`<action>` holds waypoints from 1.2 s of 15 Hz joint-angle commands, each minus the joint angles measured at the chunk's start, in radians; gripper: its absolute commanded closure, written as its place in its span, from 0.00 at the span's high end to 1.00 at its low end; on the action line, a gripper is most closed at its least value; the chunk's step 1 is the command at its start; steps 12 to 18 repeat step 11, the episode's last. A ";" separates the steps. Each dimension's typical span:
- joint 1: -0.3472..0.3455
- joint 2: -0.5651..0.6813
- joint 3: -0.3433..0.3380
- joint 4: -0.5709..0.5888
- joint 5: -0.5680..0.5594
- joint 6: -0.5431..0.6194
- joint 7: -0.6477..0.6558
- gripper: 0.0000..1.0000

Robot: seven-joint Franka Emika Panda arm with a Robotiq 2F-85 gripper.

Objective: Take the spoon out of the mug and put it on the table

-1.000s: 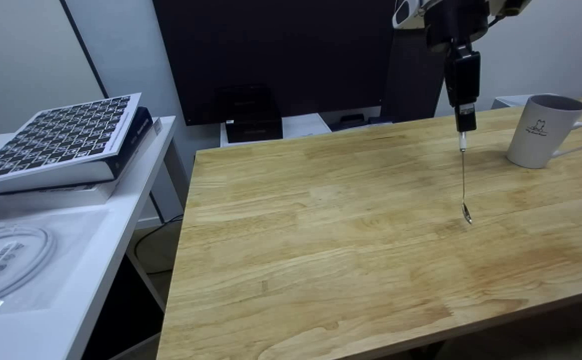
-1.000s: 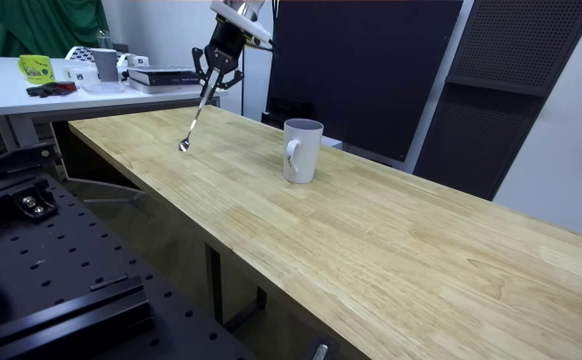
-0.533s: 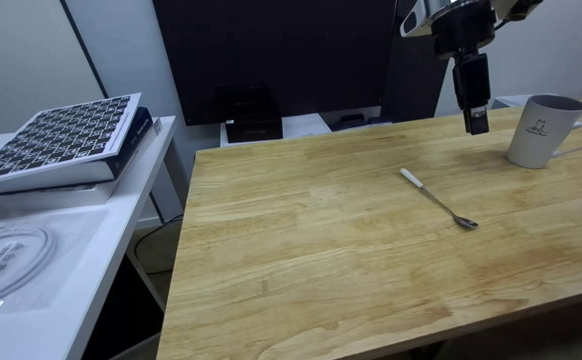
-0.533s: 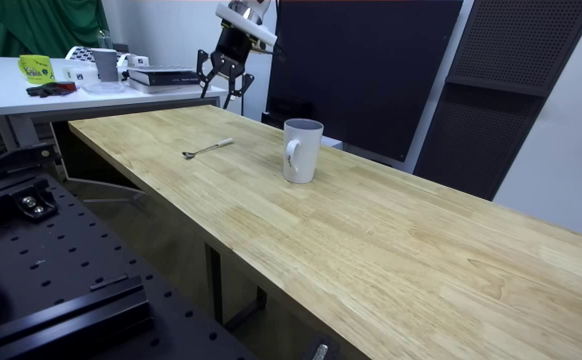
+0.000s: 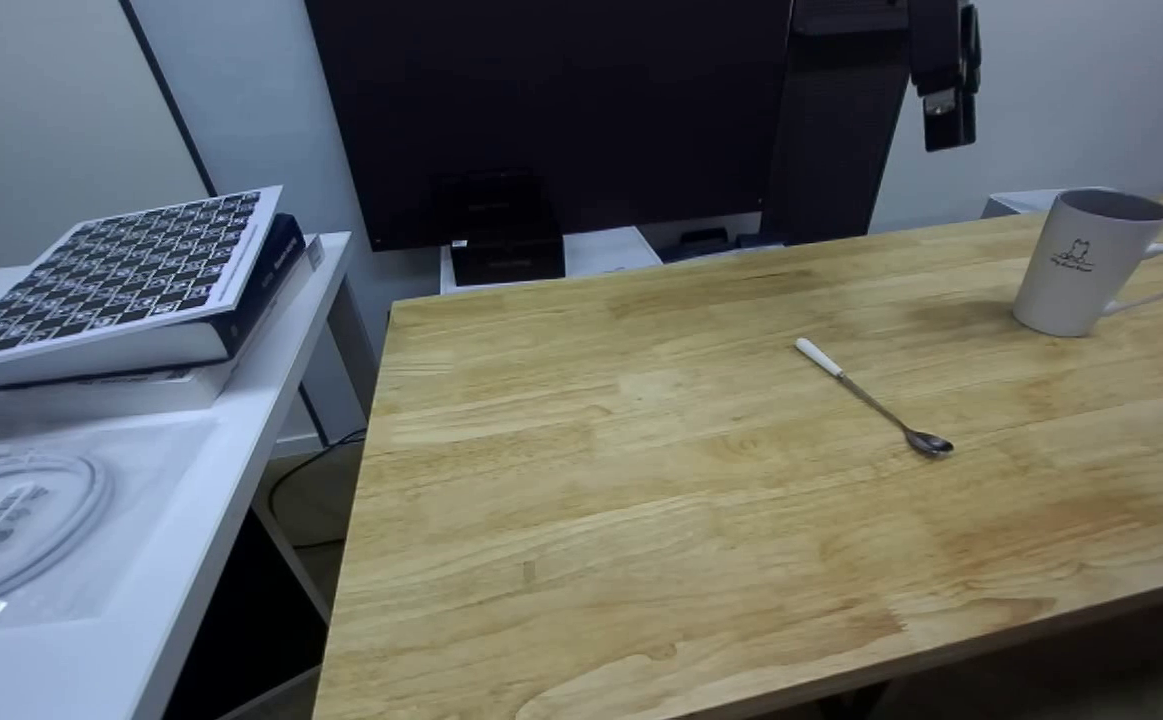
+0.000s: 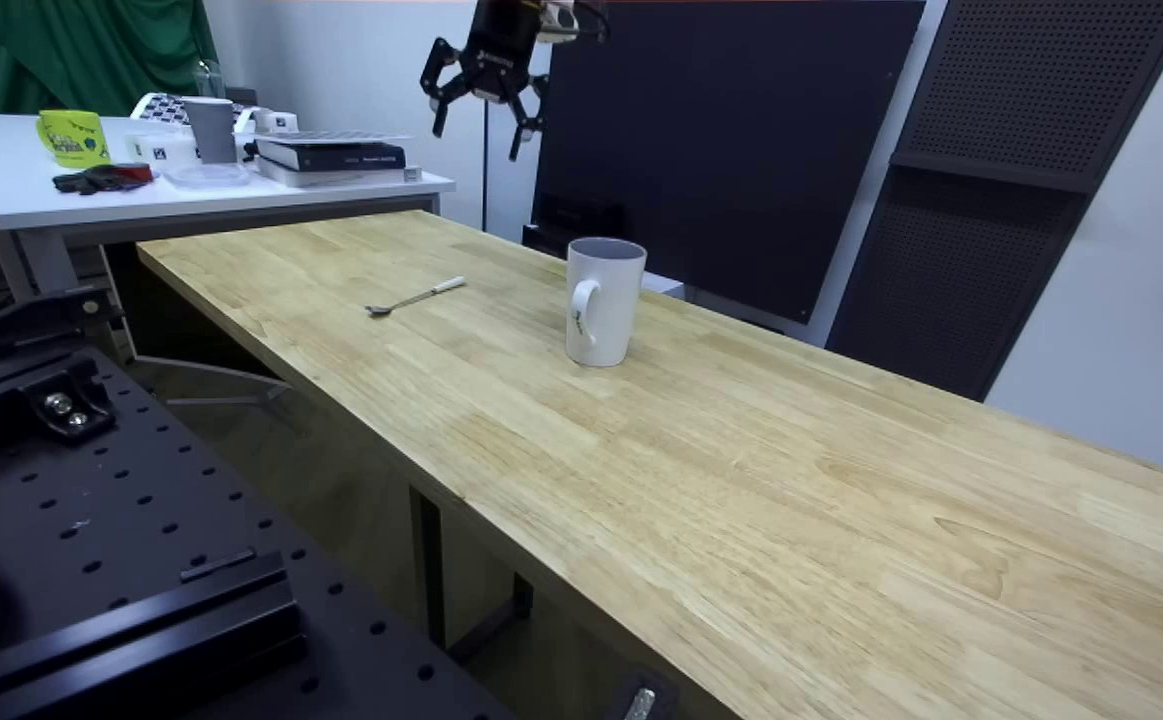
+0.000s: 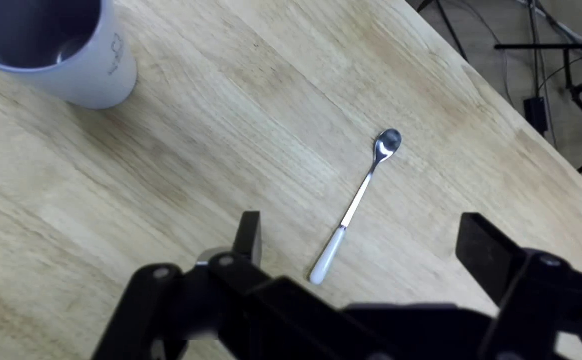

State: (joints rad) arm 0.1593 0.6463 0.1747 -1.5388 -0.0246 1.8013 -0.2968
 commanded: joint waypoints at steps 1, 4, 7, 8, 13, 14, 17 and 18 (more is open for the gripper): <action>0.015 -0.065 -0.042 0.014 -0.023 0.011 0.142 1.00; 0.001 -0.105 -0.057 0.001 0.003 0.078 0.225 1.00; -0.012 -0.130 -0.065 -0.006 0.038 0.125 0.267 1.00; -0.007 -0.102 -0.058 0.014 0.017 0.107 0.218 1.00; -0.012 -0.110 -0.062 0.014 0.028 0.113 0.230 1.00; -0.012 -0.110 -0.062 0.014 0.028 0.113 0.230 1.00; -0.012 -0.110 -0.062 0.014 0.028 0.113 0.230 1.00; -0.012 -0.110 -0.062 0.014 0.028 0.113 0.230 1.00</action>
